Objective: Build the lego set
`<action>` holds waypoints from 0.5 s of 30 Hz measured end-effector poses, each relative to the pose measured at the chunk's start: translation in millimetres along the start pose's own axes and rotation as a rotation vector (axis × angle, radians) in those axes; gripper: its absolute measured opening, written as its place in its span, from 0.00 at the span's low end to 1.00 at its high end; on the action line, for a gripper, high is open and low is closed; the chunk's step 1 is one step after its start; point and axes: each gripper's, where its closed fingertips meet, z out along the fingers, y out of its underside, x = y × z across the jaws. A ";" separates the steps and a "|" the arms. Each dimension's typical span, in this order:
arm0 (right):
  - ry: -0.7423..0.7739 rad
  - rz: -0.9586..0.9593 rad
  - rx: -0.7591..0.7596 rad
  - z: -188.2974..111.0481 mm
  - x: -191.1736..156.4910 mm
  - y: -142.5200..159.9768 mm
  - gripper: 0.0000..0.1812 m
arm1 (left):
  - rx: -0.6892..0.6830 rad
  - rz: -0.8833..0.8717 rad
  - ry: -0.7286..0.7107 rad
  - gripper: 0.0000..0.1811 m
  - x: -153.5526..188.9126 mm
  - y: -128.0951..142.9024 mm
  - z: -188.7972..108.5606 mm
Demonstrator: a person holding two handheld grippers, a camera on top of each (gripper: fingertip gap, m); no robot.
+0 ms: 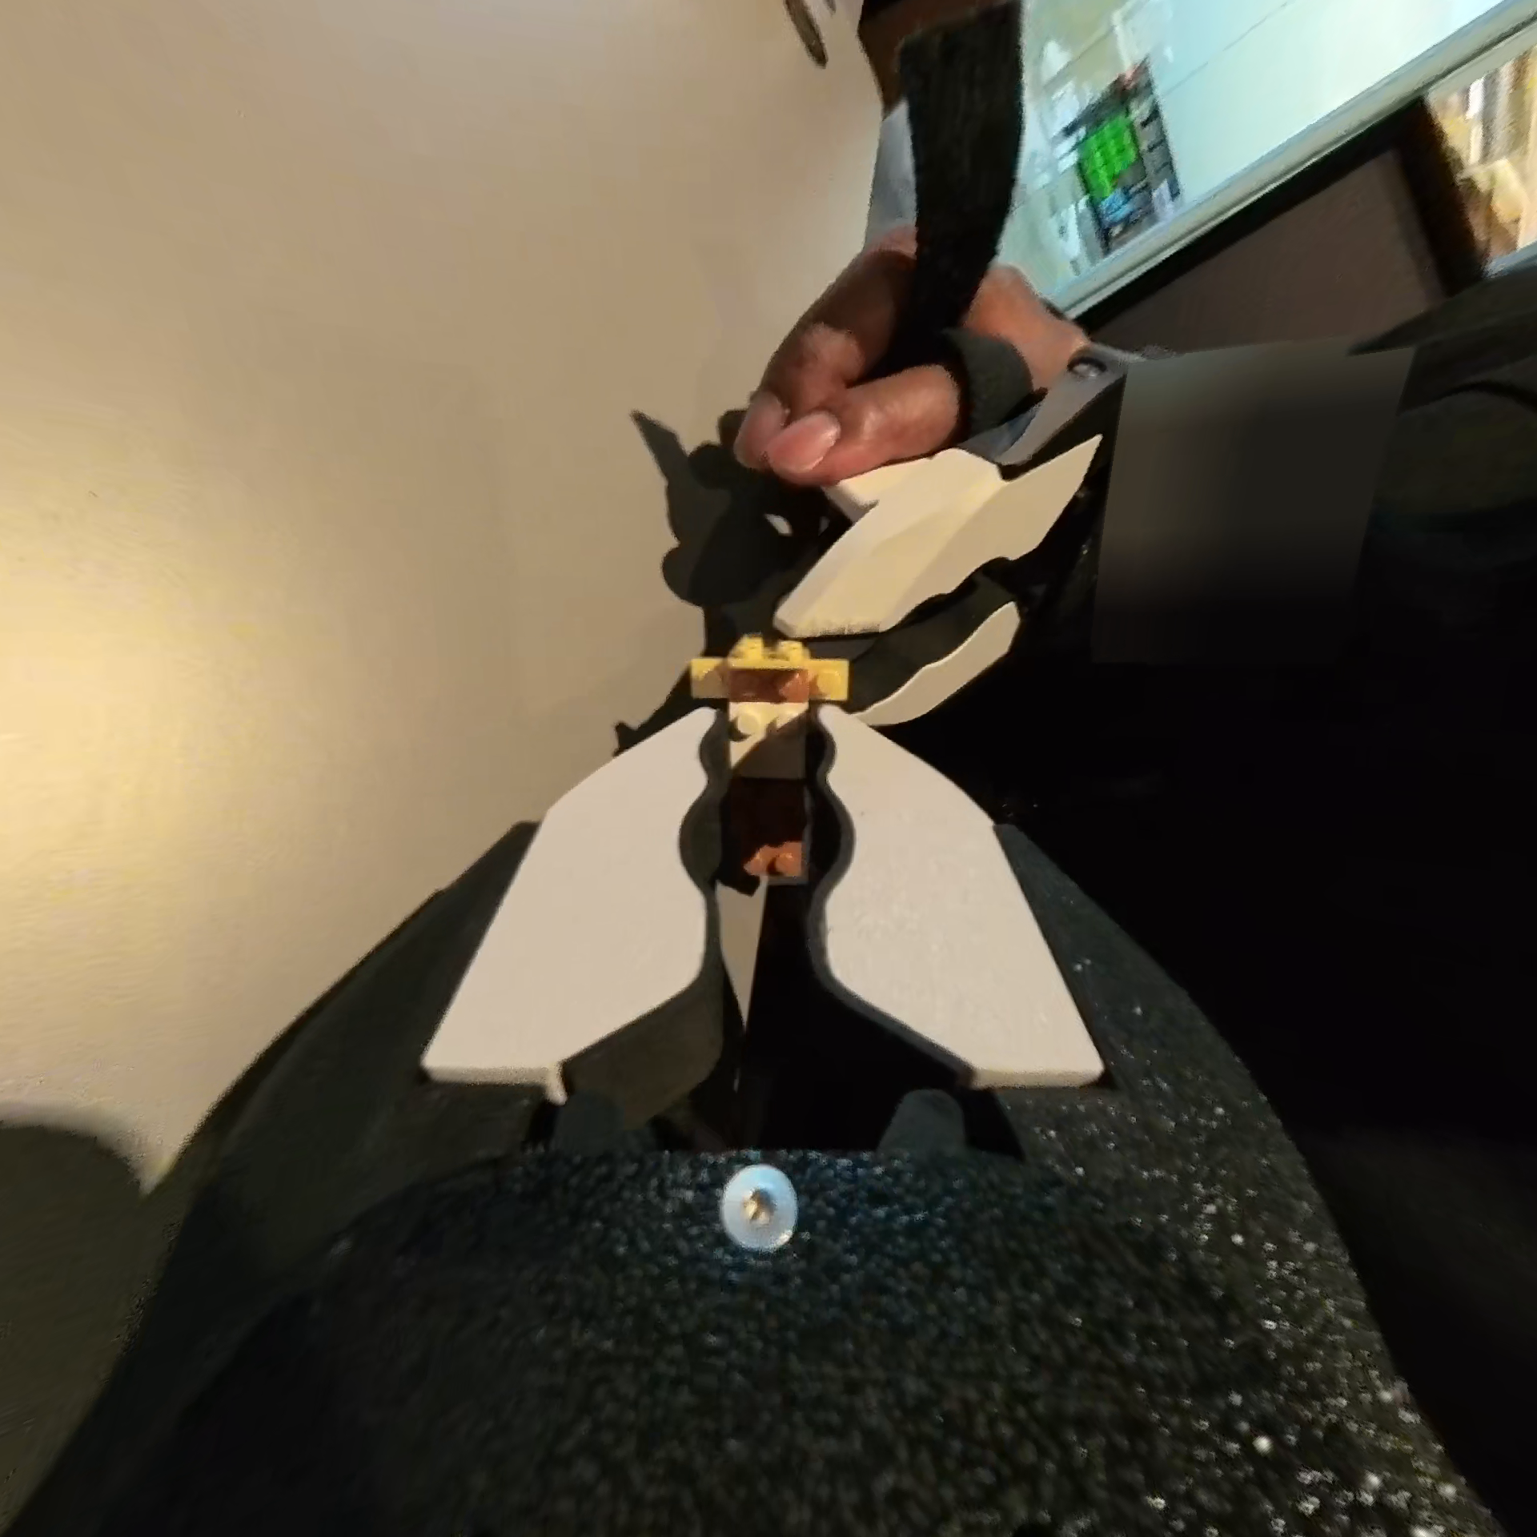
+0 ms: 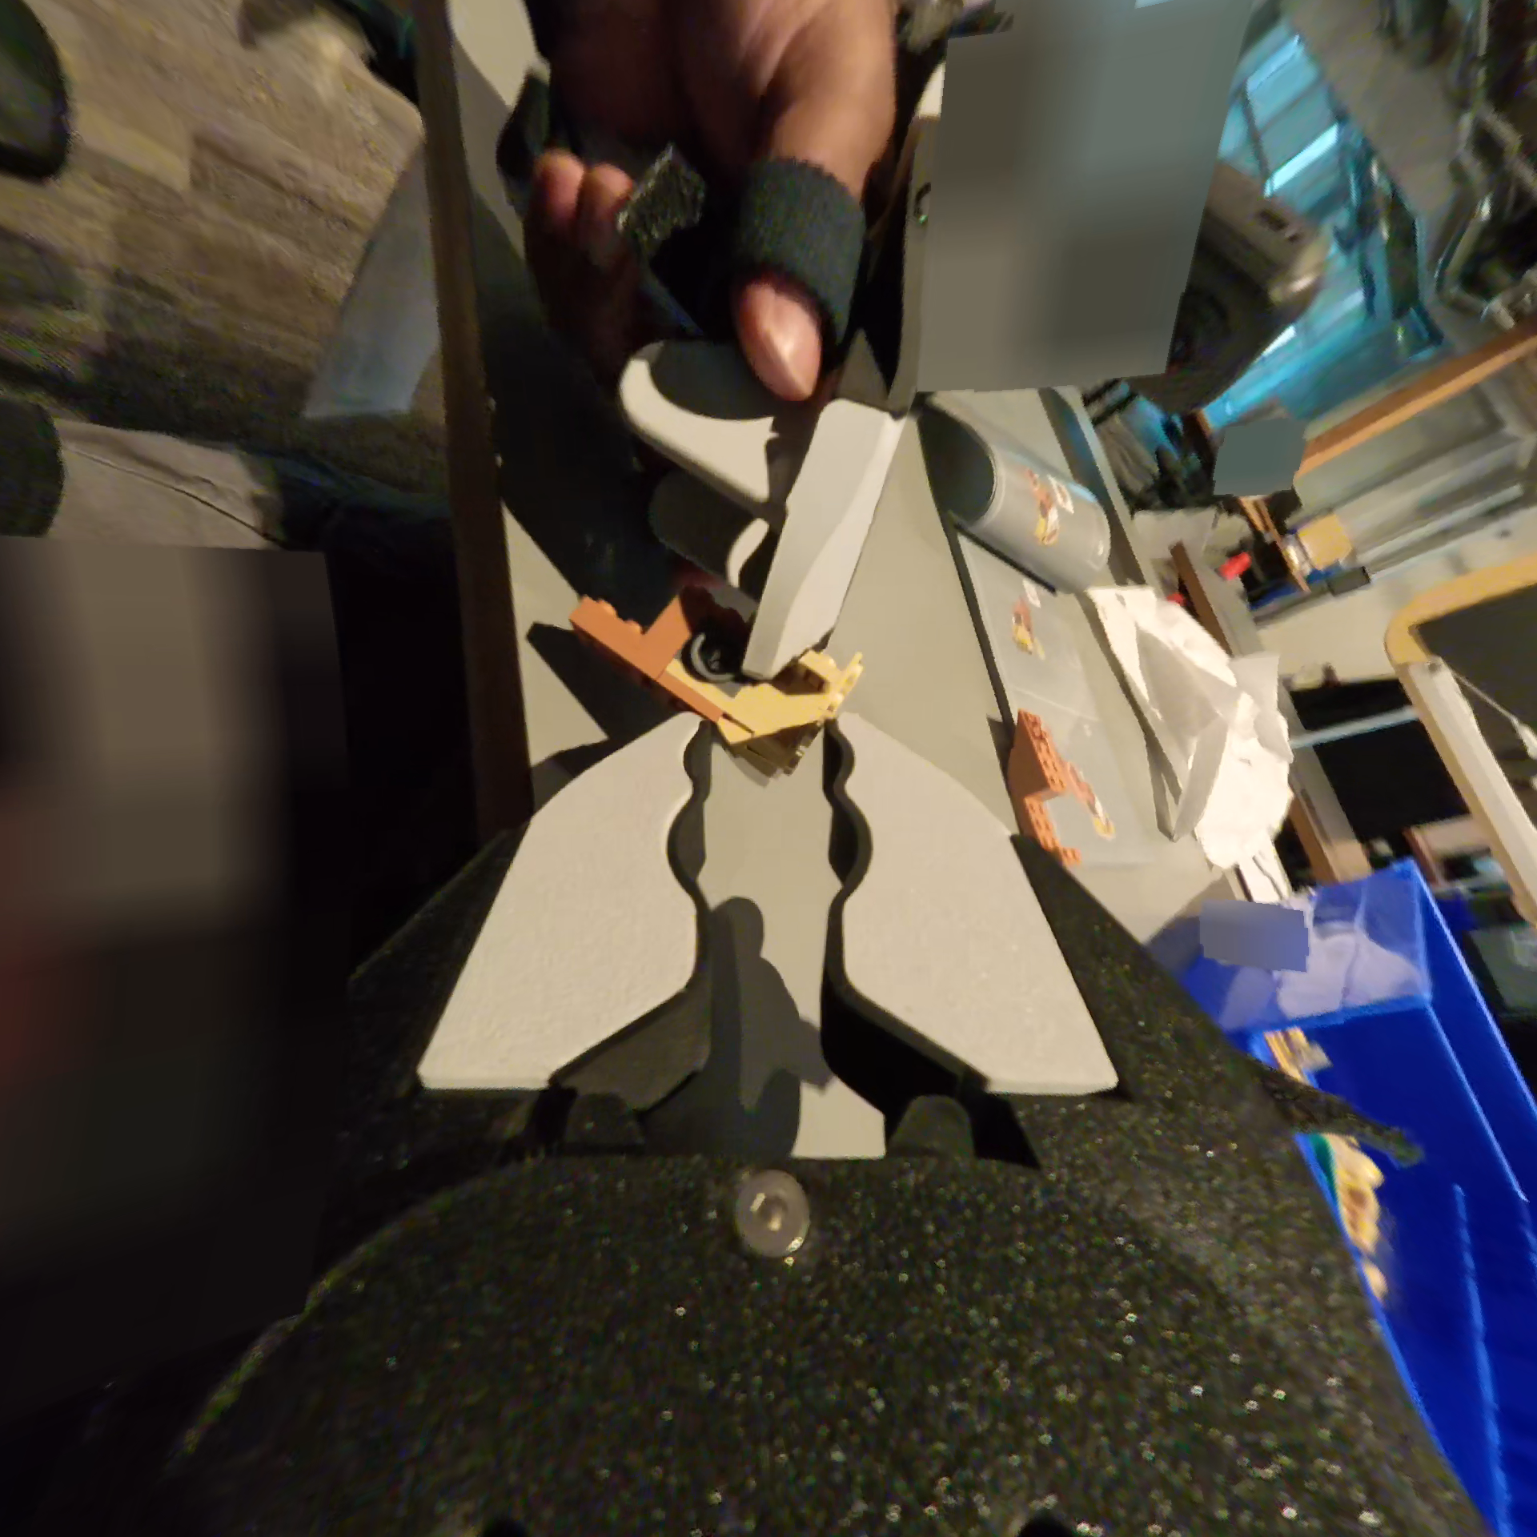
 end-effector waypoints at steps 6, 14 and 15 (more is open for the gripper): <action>-0.034 -0.001 0.067 -6.3 4.0 -3.4 0.15 | 0.128 -0.015 0.061 0.09 10.9 -1.9 -1.9; -0.099 0.058 0.269 -30.6 15.0 -32.2 0.18 | 0.342 -0.046 0.198 0.09 35.0 -14.1 -16.2; -0.103 0.072 0.292 -33.5 18.3 -35.7 0.17 | 0.361 -0.051 0.221 0.09 39.1 -14.9 -16.6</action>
